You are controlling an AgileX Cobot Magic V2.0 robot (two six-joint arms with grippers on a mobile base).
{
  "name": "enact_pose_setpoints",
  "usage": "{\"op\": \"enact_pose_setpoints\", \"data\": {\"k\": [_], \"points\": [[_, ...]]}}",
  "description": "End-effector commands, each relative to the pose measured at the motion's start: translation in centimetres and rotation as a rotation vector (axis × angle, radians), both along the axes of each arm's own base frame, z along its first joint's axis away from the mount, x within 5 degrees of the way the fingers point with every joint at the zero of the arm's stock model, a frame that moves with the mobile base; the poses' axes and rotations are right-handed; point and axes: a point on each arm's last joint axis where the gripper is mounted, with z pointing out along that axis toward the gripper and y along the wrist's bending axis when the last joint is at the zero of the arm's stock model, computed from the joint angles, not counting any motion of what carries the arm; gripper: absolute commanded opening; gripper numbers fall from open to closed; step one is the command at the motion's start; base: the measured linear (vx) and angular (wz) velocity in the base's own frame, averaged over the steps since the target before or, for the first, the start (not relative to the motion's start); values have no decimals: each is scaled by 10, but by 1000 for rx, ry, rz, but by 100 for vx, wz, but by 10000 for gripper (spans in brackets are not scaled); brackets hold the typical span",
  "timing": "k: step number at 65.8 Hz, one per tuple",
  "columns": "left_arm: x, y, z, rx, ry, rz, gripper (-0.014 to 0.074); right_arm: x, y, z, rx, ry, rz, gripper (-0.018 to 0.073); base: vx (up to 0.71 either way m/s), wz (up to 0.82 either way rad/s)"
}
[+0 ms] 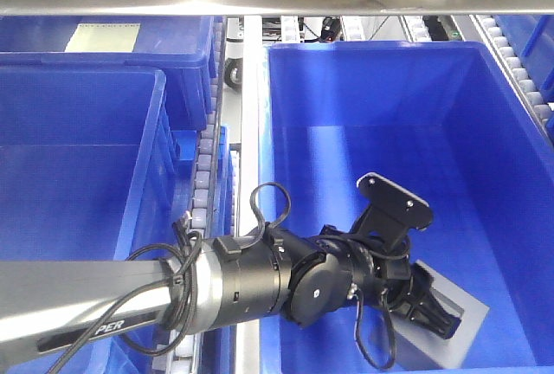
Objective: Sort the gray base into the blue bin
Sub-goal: 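Swing the left arm over the blue bin and lower the base, then open the left gripper to release the gray base into the bin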
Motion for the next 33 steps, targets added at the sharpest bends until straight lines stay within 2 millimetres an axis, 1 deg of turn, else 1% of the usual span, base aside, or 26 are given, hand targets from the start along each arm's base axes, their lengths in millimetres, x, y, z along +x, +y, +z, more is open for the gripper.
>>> {"op": "enact_pose_setpoints", "data": {"k": [1, 5, 9, 13, 19, 24, 30, 31, 32, 33], "points": [[1, -2, 42, -130, -77, 26, 369, 2, -1, 3, -19, -33, -3, -5, 0, 0], [1, -1, 44, -136, -77, 28, 388, 2, -1, 3, -19, -33, -3, -5, 0, 0], [-1, 1, 52, -163, -64, 44, 386, 2, -1, 3, -19, -33, -3, -5, 0, 0], [-3, 6, 63, -199, -58, 63, 371, 2, -1, 3, -19, -33, -3, -5, 0, 0], [-11, 18, 80, -240, -77, 75, 321, 2, -1, 3, -19, -33, -3, -5, 0, 0], [-20, 34, 96, -272, -120, 74, 266, 2, -1, 3, -19, -33, -3, -5, 0, 0], [-36, 60, 108, -286, -157, 69, 190, 2, -1, 3, -19, -33, -3, -5, 0, 0], [-40, 66, 113, -297, -168, 68, 178, 2, -1, 3, -19, -33, -3, -5, 0, 0], [-43, 71, 113, -295, -174, 67, 161, 2, -1, 3, -19, -33, -3, -5, 0, 0], [-47, 77, 118, -309, -187, 67, 150, 2, -1, 3, -19, -33, -3, -5, 0, 0]]}}
